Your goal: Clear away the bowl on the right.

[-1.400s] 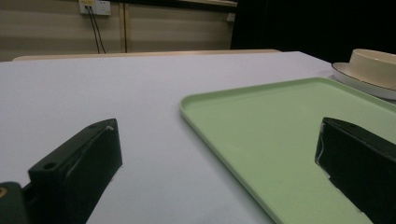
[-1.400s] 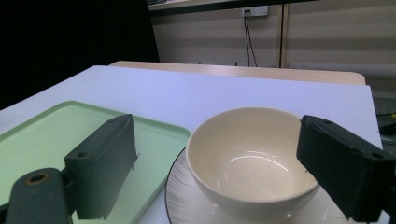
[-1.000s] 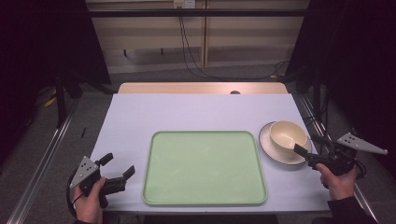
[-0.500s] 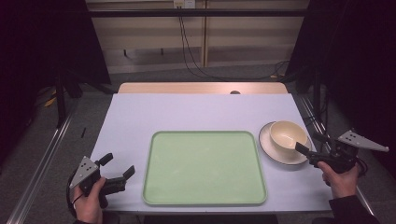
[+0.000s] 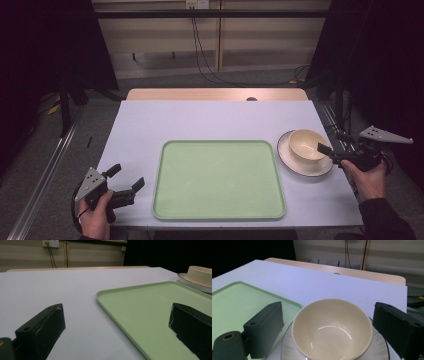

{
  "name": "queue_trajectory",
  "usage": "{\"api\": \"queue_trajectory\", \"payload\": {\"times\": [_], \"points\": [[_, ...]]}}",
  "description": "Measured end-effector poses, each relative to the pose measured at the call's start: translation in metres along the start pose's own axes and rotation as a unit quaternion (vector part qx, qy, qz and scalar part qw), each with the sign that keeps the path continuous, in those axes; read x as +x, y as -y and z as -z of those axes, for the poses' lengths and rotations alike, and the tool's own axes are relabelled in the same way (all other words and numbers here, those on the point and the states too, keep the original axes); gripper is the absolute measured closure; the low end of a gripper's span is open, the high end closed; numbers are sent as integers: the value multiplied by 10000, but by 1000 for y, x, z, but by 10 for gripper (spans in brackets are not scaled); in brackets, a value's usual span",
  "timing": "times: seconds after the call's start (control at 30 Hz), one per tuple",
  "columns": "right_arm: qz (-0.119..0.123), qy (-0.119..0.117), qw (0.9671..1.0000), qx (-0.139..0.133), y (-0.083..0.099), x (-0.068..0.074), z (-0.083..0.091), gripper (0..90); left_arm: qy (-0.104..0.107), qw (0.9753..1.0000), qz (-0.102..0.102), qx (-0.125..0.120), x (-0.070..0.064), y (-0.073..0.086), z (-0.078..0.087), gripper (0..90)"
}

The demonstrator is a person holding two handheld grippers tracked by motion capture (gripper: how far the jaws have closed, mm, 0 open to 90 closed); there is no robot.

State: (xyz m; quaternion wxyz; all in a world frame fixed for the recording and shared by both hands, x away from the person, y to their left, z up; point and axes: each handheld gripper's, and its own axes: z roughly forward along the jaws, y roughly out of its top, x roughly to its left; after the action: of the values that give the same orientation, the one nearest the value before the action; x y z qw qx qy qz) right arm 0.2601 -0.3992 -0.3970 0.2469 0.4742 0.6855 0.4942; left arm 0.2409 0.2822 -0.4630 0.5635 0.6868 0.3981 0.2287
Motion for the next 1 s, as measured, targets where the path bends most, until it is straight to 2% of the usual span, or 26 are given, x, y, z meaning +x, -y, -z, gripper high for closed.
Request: {"api": "queue_trajectory", "payload": {"times": [0.07, 0.1, 0.13, 0.27, 0.4, 0.47, 0.5, 0.57, 0.63, 0.7, 0.8, 1.0], "points": [[8, -8, 9999, 128, -3, -3, -4, 93, 9, 10000, -3, 0, 0, 0, 0, 5], [15, 0, 9999, 151, -5, -6, -6, 93, 0, 10000, 61, -49, -1, 0, -1, 5], [0, -22, 9998, 187, -7, -8, -8, 93, -5, 10000, 5, -8, 0, 0, 0, 6], [13, 22, 9994, 334, -14, -13, -15, 104, 3, 10000, 68, -46, -1, 0, -1, 6], [12, 21, 9983, 578, -21, -20, -22, 110, 3, 10000, 21, -19, 0, 0, 0, 6], [-47, -64, 9967, 803, -25, -27, -27, 124, 27, 10000, 74, -51, -1, 0, -1, 5], [-63, -80, 9961, 871, -26, -30, -29, 125, 24, 10000, 14, -13, 0, 0, -1, 6], [-94, 60, 9945, 1045, -27, -35, -33, 123, 38, 10000, 1, -14, 0, 0, -1, 5], [-164, 94, 9936, 1116, -27, -41, -38, 124, 33, 10000, 2, -9, 0, 0, -1, 6], [-114, 193, 9923, 1216, -26, -43, -42, 119, 11, 10000, 10, -7, 1, 0, -1, 5], [-179, 110, 9925, 1202, -25, -46, -45, 127, 34, 10000, 1, -12, 0, 0, -1, 5], [-125, 119, 9890, 1470, -14, -51, -52, 111, 77, 10000, 57, -24, 0, 0, -2, 6]]}}
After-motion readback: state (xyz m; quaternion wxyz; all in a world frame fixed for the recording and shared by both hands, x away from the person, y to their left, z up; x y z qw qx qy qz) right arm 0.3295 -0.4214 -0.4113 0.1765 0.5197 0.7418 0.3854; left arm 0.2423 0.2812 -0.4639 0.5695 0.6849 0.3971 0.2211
